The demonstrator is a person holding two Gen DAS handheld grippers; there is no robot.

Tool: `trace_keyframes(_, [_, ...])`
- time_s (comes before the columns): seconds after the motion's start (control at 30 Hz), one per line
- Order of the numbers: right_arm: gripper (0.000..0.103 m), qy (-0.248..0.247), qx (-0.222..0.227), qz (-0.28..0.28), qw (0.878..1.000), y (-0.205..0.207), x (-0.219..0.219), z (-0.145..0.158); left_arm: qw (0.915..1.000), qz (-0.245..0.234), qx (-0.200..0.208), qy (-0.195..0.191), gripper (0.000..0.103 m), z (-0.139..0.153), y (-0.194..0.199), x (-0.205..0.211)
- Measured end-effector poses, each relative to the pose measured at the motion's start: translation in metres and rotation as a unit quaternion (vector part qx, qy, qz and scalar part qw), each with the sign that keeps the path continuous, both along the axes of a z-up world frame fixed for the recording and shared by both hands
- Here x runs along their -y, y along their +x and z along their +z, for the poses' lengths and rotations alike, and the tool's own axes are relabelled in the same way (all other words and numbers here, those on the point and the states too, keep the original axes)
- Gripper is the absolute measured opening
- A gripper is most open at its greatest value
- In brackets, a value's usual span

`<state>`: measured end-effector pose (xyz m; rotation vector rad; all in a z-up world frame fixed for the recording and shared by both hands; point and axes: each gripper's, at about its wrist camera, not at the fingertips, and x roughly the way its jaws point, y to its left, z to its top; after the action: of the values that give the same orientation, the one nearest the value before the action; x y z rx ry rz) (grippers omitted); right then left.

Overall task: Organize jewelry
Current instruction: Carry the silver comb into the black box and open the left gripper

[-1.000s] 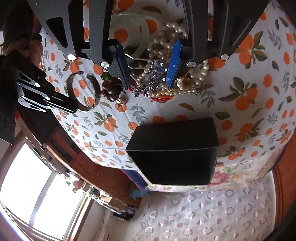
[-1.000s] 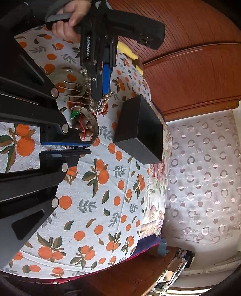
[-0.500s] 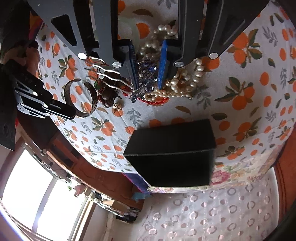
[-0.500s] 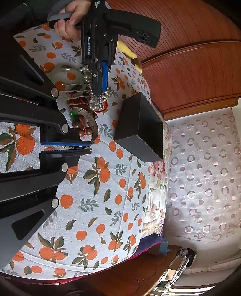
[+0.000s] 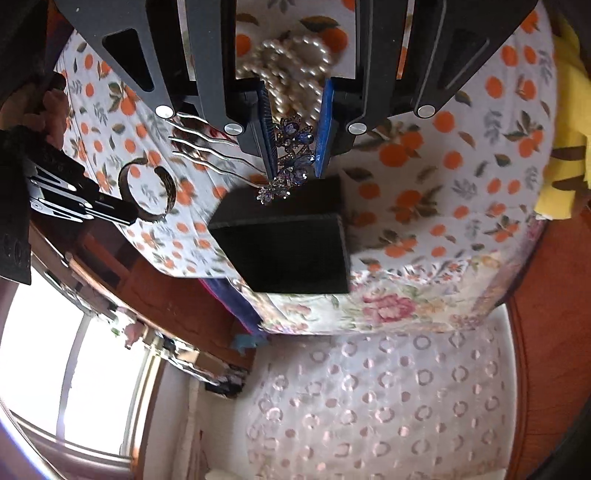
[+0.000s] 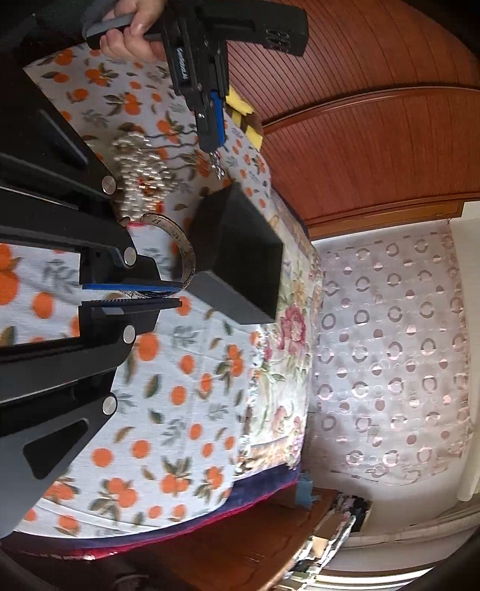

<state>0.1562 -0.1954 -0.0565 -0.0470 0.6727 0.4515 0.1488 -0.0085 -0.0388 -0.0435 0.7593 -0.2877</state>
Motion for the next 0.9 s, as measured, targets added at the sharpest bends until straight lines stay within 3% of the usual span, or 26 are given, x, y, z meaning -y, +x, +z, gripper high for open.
trace_keyframes(0.53, [0.004, -0.018, 0.006, 0.005, 1.0, 0.089, -0.059, 0.011, 0.9983, 0.052, 0.026, 0.013, 0.019, 0.021, 0.028, -0.027])
trace_keyframes(0.7, [0.006, -0.018, -0.014, 0.024, 0.999, 0.1, -0.07, 0.002, 0.9979, 0.058, 0.026, 0.011, 0.019, 0.023, 0.038, -0.028])
trace_keyframes(0.8, [0.016, -0.013, -0.015, 0.019, 1.0, 0.099, -0.065, -0.001, 0.9977, 0.062, 0.024, 0.013, 0.019, 0.023, 0.047, -0.027])
trace_keyframes(0.9, [0.016, -0.009, -0.012, 0.009, 1.0, 0.096, -0.053, 0.001, 0.9976, 0.063, 0.021, 0.018, 0.019, 0.022, 0.056, -0.022])
